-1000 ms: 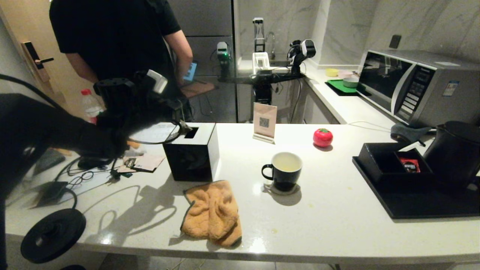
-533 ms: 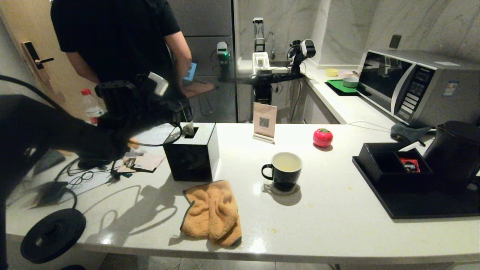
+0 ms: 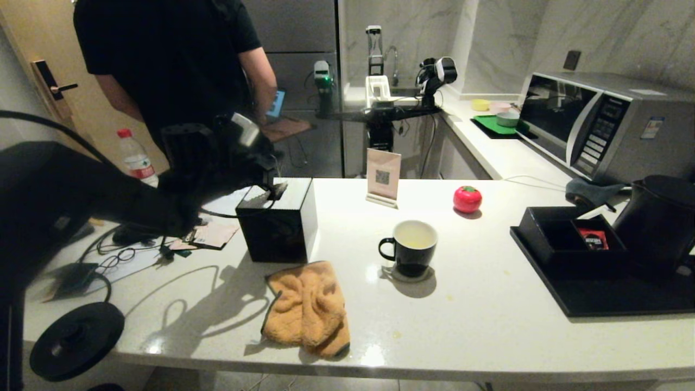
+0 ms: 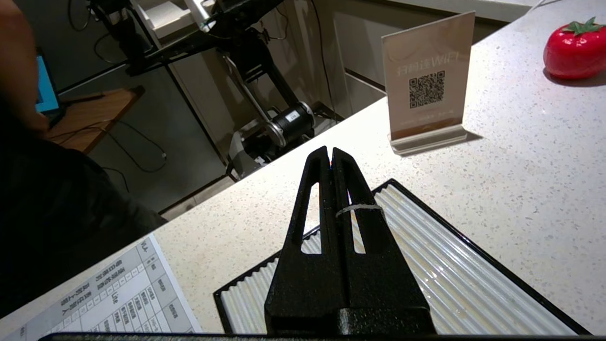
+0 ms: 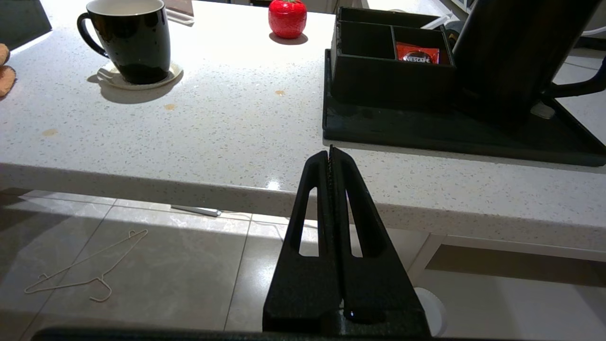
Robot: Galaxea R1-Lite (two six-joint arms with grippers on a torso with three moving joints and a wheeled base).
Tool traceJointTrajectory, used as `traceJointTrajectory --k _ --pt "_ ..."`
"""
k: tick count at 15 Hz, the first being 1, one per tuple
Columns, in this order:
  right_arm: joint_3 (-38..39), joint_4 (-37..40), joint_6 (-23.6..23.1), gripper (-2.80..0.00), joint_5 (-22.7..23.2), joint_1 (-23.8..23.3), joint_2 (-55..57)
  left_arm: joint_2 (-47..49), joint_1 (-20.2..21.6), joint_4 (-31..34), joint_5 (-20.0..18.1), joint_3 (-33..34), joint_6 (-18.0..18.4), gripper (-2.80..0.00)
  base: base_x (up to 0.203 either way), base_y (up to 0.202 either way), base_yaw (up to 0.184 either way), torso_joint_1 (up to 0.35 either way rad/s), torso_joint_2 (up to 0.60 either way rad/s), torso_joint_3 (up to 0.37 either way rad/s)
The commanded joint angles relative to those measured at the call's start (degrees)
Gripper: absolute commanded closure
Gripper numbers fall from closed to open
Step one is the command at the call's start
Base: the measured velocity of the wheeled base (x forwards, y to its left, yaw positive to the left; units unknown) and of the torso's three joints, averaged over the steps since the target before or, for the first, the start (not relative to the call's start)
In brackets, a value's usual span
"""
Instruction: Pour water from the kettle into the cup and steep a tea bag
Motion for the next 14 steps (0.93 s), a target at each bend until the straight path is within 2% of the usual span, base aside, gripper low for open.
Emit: traceJointTrajectory --k 1,3,6,14 --pt "0.0 -0.1 0.0 0.0 0.0 0.0 0.1 0.6 -0.1 -0.3 -0.1 0.9 0.2 0.0 0.0 0.0 0.0 0.0 0.0 0.0" --pt "0.0 0.0 0.0 0.0 0.0 -0.1 0.1 0.5 0.0 -0.5 -0.1 2.6 0.5 0.0 0.0 0.0 0.0 0.0 0.0 0.0" --pt "0.0 0.0 0.0 0.0 0.0 0.0 0.1 0.9 0.3 -5.8 0.1 4.9 0.0 0.0 0.0 0.0 0.0 0.0 0.0 0.0" --pt "-0.1 0.0 0.0 0.0 0.0 -0.1 0.1 1.2 2.8 -6.4 0.0 2.6 -0.1 0.0 0.0 0.0 0.0 0.0 0.0 0.0"
